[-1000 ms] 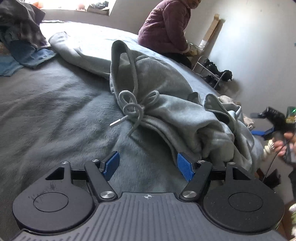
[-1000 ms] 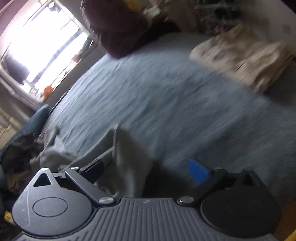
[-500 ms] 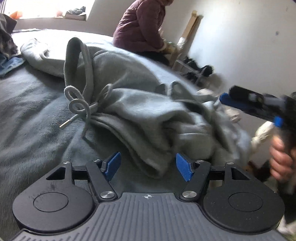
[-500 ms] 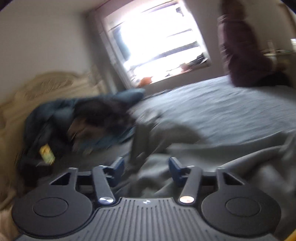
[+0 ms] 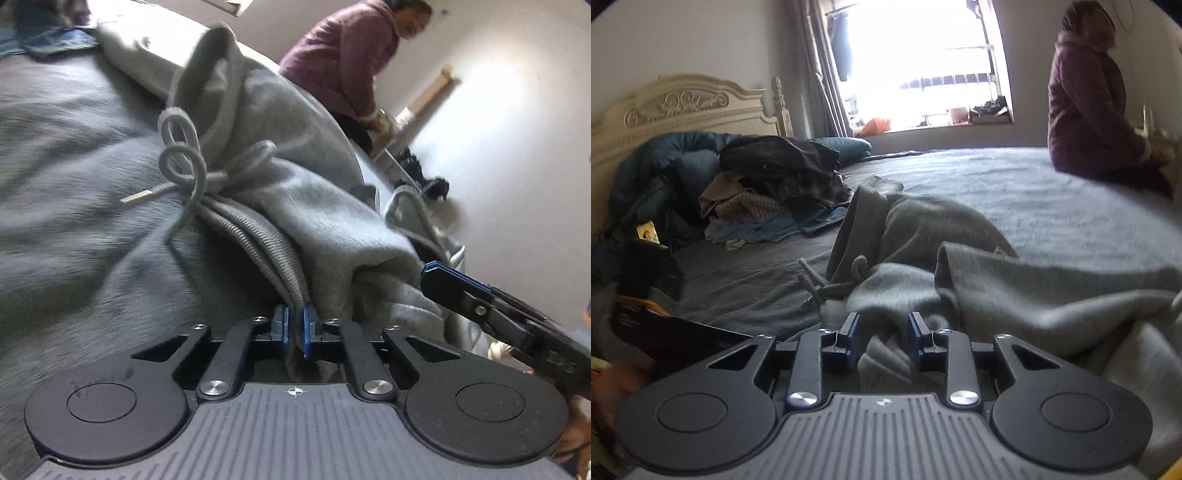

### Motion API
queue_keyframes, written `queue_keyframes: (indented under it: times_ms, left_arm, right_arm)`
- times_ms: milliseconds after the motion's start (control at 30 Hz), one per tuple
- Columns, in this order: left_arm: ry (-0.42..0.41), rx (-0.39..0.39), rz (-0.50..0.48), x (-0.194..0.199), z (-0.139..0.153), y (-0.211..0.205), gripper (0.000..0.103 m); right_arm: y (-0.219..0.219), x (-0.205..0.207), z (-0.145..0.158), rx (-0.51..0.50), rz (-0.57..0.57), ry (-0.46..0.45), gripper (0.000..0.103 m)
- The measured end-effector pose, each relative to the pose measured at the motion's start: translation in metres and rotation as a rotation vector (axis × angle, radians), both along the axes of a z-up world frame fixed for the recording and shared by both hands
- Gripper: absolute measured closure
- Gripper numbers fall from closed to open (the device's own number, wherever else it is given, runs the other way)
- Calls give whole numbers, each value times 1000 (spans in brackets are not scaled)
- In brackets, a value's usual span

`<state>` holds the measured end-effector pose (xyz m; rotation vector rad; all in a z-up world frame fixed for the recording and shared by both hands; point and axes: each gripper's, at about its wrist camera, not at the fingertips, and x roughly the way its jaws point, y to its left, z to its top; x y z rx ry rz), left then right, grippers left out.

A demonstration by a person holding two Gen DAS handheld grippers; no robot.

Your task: Fold clothes

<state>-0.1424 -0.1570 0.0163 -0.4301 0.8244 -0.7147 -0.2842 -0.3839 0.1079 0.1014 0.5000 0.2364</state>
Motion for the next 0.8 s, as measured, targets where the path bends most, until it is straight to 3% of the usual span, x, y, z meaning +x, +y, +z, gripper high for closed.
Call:
queue_keyframes:
  times_ms: [233,367,567,633,733,800]
  left_arm:
    - [6,-74,150,-23,26,96,99]
    - [8,-70,187,-30,28,122,99]
    - [21,-70,163,-36,3,127,99]
    - [-5,-29,133,-39,-5,127,98]
    - [-51,51,109,-47,-11,126,87]
    - [-47,38,110,-54,-14,133,58]
  right_arm:
    - [28,16,16,-42,74,-7,72]
    - [59,34,14,-55,146,25,72]
    - [105,65,-24,-83,229,170,72]
    - [111,75,-44,-110,232,230,72]
    - [108,82,-59,-91,222,278,73]
    - [102,82,-59,-60,216,285,75]
